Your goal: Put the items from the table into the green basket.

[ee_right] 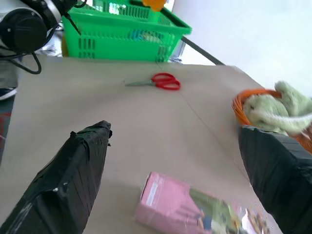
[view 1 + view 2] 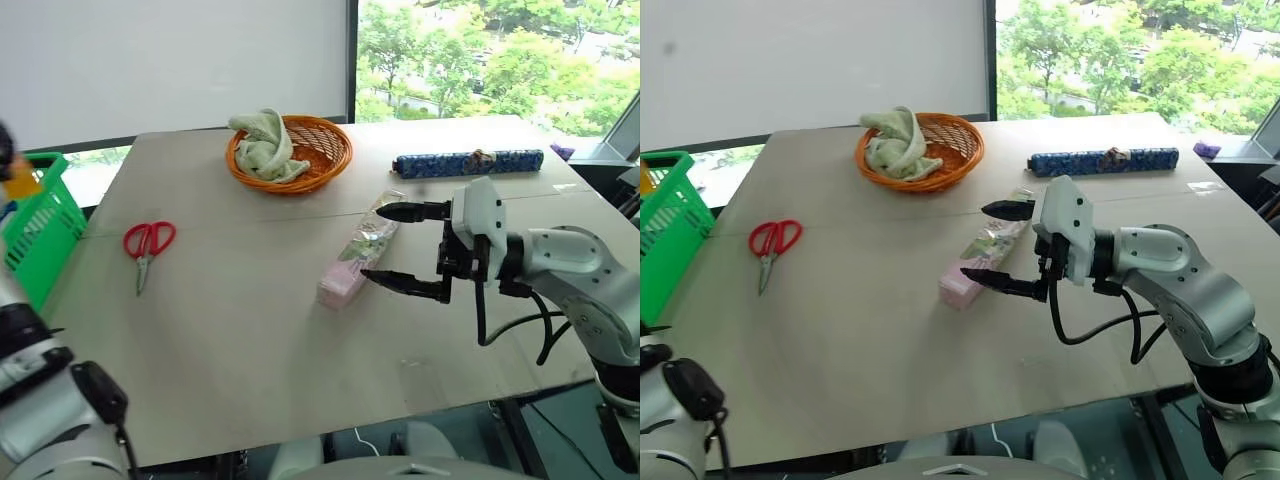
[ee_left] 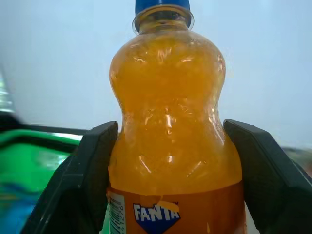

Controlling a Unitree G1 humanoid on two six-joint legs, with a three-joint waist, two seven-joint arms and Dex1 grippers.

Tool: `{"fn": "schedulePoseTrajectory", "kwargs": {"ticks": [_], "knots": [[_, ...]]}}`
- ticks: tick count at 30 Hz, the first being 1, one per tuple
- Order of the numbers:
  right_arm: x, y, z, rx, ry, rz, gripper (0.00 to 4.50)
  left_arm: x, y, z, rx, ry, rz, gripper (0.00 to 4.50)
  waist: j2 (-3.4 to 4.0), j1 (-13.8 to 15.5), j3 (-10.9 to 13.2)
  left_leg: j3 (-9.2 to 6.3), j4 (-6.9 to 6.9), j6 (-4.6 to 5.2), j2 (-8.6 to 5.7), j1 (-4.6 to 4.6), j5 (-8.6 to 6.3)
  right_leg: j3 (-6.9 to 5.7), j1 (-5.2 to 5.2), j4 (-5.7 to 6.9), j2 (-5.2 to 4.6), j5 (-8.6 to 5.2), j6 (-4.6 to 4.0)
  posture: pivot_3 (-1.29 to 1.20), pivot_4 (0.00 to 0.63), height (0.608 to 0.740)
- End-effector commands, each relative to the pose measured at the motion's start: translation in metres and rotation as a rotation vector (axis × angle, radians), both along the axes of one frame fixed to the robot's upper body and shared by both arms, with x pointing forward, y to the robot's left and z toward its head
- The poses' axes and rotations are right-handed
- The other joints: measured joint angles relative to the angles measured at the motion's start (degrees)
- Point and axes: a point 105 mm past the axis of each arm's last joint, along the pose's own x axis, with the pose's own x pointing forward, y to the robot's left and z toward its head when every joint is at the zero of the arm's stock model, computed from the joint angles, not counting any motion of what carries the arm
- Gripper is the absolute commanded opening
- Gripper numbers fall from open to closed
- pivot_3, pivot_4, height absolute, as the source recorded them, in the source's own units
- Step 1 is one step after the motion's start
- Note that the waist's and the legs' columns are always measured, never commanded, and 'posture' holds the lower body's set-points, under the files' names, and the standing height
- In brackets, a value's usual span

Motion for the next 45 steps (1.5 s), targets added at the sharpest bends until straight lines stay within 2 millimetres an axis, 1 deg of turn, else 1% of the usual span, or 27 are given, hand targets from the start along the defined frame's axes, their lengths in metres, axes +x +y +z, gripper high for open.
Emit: {"fn": "schedulePoseTrajectory", "kwargs": {"ticks": [1, 2, 3, 5, 6, 8, 9, 10, 11, 12, 13, 14, 15, 16, 17, 19, 20, 22, 24, 25, 28, 30, 33, 36, 39, 42, 45], "knots": [[-0.003, 0.008, 0.015, 0.025, -0.058, 0.062, 4.50, -0.006, 0.023, 0.016, 0.064, 0.017, 0.098, 2.92, -0.23, 1.6, -0.1, -0.04, 0.00, -0.01, -0.02, -0.02, 0.00, -0.08, 0.00, -0.01, -0.02, 0.00, 0.00, 0.03, 0.000, 0.740], [-0.003, 0.009, 0.016, 0.027, -0.062, 0.069, 4.50, -0.004, 0.026, 0.015, 0.067, 0.037, 0.086, 2.92, -0.36, 2.2, -0.2, -0.07, 0.00, -0.02, -0.04, -0.04, -0.02, -0.16, 0.00, 0.00, -0.05, 0.00, 0.00, 0.03, 0.000, 0.740], [-0.003, 0.009, 0.016, 0.026, -0.065, 0.074, 4.50, -0.004, 0.030, 0.013, 0.051, 0.049, 0.093, 3.94, -0.44, 2.8, -0.2, -0.15, -0.02, -0.07, -0.05, -0.09, -0.05, -0.29, 0.01, -0.03, -0.08, 0.00, 0.00, 0.02, 0.000, 0.740], [-0.003, 0.009, 0.016, 0.024, -0.069, 0.077, 4.50, -0.005, 0.037, 0.010, 0.022, 0.057, 0.110, 4.46, -0.74, 3.4, -0.4, -0.25, 0.01, -0.26, -0.10, -0.16, -0.15, -0.41, 0.01, -0.03, -0.16, -0.01, -0.02, 0.02, 0.000, 0.740], [-0.003, 0.009, 0.015, 0.022, -0.070, 0.077, 4.50, -0.004, 0.038, 0.010, 0.013, 0.057, 0.102, 4.46, -0.93, 3.4, -0.5, -0.26, 0.03, -0.28, -0.10, -0.17, -0.16, -0.40, 0.01, -0.03, -0.18, -0.01, -0.02, 0.02, 0.000, 0.740], [-0.003, 0.007, 0.014, 0.018, -0.070, 0.068, 4.50, 0.009, 0.024, 0.014, 0.065, 0.066, 0.012, 4.46, -1.02, 3.0, -0.6, -0.26, 0.04, -0.29, -0.13, -0.18, -0.16, -0.37, 0.02, -0.04, -0.24, 0.00, -0.02, 0.01, 0.000, 0.740], [-0.003, 0.005, 0.014, 0.018, -0.068, 0.060, 4.50, 0.018, 0.013, 0.015, 0.064, 0.053, -0.066, 4.46, -1.03, 2.8, -0.6, -0.24, 0.06, -0.29, -0.15, -0.18, -0.16, -0.36, 0.02, -0.02, -0.28, 0.01, -0.02, 0.01, 0.000, 0.740], [-0.002, 0.003, 0.012, 0.014, -0.066, 0.044, 4.50, 0.038, -0.017, 0.008, 0.027, 0.051, -0.265, 4.46, -1.03, 2.7, -0.6, -0.24, 0.07, -0.30, -0.16, -0.17, -0.16, -0.36, 0.03, 0.00, -0.31, 0.02, 0.00, 0.01, 0.000, 0.740], [-0.002, 0.000, 0.010, 0.012, -0.062, 0.027, 4.50, 0.053, -0.049, -0.003, 0.007, 0.078, -0.435, 4.46, -1.04, 2.8, -0.7, -0.24, 0.07, -0.30, -0.16, -0.17, -0.15, -0.36, 0.03, 0.01, -0.32, 0.03, 0.00, 0.01, 0.000, 0.740], [-0.002, -0.003, 0.008, 0.009, -0.057, 0.008, 4.50, 0.064, -0.086, -0.018, -0.030, 0.127, -0.615, 4.46, -0.99, 2.8, -0.7, -0.24, 0.08, -0.31, -0.16, -0.17, -0.15, -0.39, 0.07, 0.03, -0.38, 0.03, 0.00, 0.00, 0.000, 0.740], [-0.002, -0.007, 0.006, 0.004, -0.052, -0.008, 4.50, 0.068, -0.119, -0.032, -0.057, 0.176, -0.756, 4.46, -0.95, 2.6, -0.7, -0.24, 0.10, -0.32, -0.16, -0.15, -0.14, -0.43, 0.12, 0.05, -0.43, 0.03, -0.01, -0.01, 0.000, 0.740], [-0.002, -0.011, 0.004, -0.004, -0.046, -0.026, 4.50, 0.069, -0.146, -0.044, -0.055, 0.229, -0.840, 4.46, -0.91, 2.2, -0.8, -0.22, 0.08, -0.33, -0.16, -0.15, -0.13, -0.38, 0.12, -0.01, -0.42, 0.03, -0.01, -0.02, 0.000, 0.740], [-0.002, -0.017, 0.001, -0.021, -0.043, -0.050, 4.50, 0.070, -0.173, -0.058, -0.098, 0.272, -0.912, 4.46, -0.80, 1.7, -0.7, -0.19, 0.10, -0.31, -0.16, -0.15, -0.14, -0.35, 0.14, -0.03, -0.43, 0.03, -0.01, -0.03, 0.000, 0.740], [-0.002, -0.022, -0.002, -0.037, -0.043, -0.071, 4.50, 0.070, -0.195, -0.070, -0.116, 0.323, -0.952, 4.46, -0.72, 1.4, -0.7, -0.17, 0.12, -0.23, -0.21, -0.15, -0.17, -0.33, 0.16, -0.02, -0.49, 0.03, -0.01, -0.05, 0.000, 0.740], [-0.002, -0.028, -0.005, -0.052, -0.038, -0.096, 4.50, 0.068, -0.222, -0.081, -0.135, 0.372, -1.020, 4.46, -0.73, 0.9, -0.7, -0.16, 0.11, -0.17, -0.21, -0.16, -0.14, -0.33, 0.14, -0.04, -0.49, 0.03, 0.00, -0.07, 0.000, 0.740], [-0.003, -0.038, -0.010, -0.083, -0.029, -0.139, 4.50, 0.063, -0.274, -0.098, -0.205, 0.477, -1.163, 4.46, -0.70, -0.5, -0.7, -0.16, 0.10, 0.03, -0.19, -0.20, -0.02, -0.32, 0.13, -0.01, -0.41, 0.03, 0.03, -0.10, 0.000, 0.740], [-0.004, -0.044, -0.013, -0.102, -0.025, -0.164, 4.50, 0.059, -0.301, -0.106, -0.232, 0.560, -1.249, 4.46, -0.66, -0.9, -0.6, -0.16, 0.08, 0.04, -0.13, -0.20, -0.01, -0.31, 0.11, -0.01, -0.32, 0.03, 0.03, -0.12, 0.000, 0.740], [-0.006, -0.052, -0.018, -0.127, -0.015, -0.198, 4.50, 0.055, -0.332, -0.117, -0.285, 0.670, -1.328, 4.46, -0.44, -1.8, -0.6, -0.08, 0.06, 0.03, -0.02, -0.07, 0.00, -0.20, 0.16, 0.01, -0.12, 0.02, 0.02, -0.14, 0.000, 0.740], [-0.008, -0.063, -0.023, -0.155, -0.003, -0.248, 4.50, 0.060, -0.362, -0.132, -0.388, 0.784, -1.366, 4.46, -0.14, -1.9, -0.6, -0.05, 0.08, 0.03, 0.00, 0.00, 0.01, -0.18, 0.23, 0.00, -0.08, 0.02, 0.03, -0.19, 0.000, 0.740], [-0.009, -0.066, -0.025, -0.163, 0.001, -0.269, 4.50, 0.063, -0.372, -0.140, -0.410, 0.840, -1.359, 4.46, -0.08, -1.9, -0.6, -0.05, 0.10, 0.05, 0.00, 0.10, 0.01, -0.20, 0.38, -0.03, -0.08, 0.02, 0.03, -0.20, 0.000, 0.740], [-0.015, -0.070, -0.026, -0.164, 0.009, -0.307, 4.50, 0.073, -0.393, -0.159, -0.376, 0.938, -1.339, 4.46, 0.08, -2.8, -0.7, -0.02, 0.22, 0.09, -0.04, 0.19, 0.00, -0.14, 0.50, 0.01, -0.06, 0.03, 0.06, -0.24, 0.003, 0.740], [-0.019, -0.069, -0.026, -0.162, 0.010, -0.320, 4.50, 0.079, -0.402, -0.174, -0.344, 1.005, -1.319, 4.46, 0.18, -3.6, -0.6, 0.00, 0.22, 0.08, -0.03, 0.23, 0.01, -0.09, 0.51, 0.06, -0.05, 0.03, 0.06, -0.27, 0.010, 0.740], [-0.024, -0.067, -0.026, -0.162, 0.011, -0.335, 4.50, 0.087, -0.397, -0.196, -0.152, 1.076, -1.241, 4.46, 0.33, -4.4, -0.5, 0.01, 0.22, 0.08, -0.02, 0.22, 0.00, -0.07, 0.49, 0.04, -0.03, 0.03, 0.05, -0.30, 0.013, 0.740], [-0.026, -0.068, -0.026, -0.160, 0.013, -0.353, 4.50, 0.089, -0.394, -0.207, -0.015, 1.103, -1.228, 4.46, 0.54, -5.0, -0.4, 0.01, 0.22, 0.08, -0.01, 0.21, 0.00, -0.06, 0.49, -0.03, -0.07, 0.02, 0.04, -0.30, 0.015, 0.740], [-0.027, -0.069, -0.026, -0.159, 0.018, -0.366, 4.50, 0.086, -0.394, -0.214, 0.013, 1.120, -1.248, 3.67, 0.60, -5.2, -0.5, 0.00, 0.21, 0.07, 0.00, 0.21, -0.01, -0.07, 0.49, -0.05, -0.12, 0.02, 0.02, -0.30, 0.015, 0.740], [-0.027, -0.068, -0.027, -0.155, 0.023, -0.366, 4.50, 0.084, -0.392, -0.215, 0.033, 1.107, -1.259, 2.32, 0.70, -5.3, -0.5, 0.00, 0.21, 0.11, 0.00, 0.23, -0.03, -0.07, 0.49, -0.04, -0.17, 0.01, 0.02, -0.29, 0.015, 0.740], [-0.025, -0.066, -0.028, -0.152, 0.026, -0.359, 4.50, 0.082, -0.392, -0.206, 0.035, 1.041, -1.293, 1.06, 0.79, -5.4, -0.5, -0.01, 0.21, 0.24, 0.01, 0.24, -0.11, -0.06, 0.49, -0.03, -0.18, 0.01, 0.02, -0.29, 0.014, 0.740]]}}
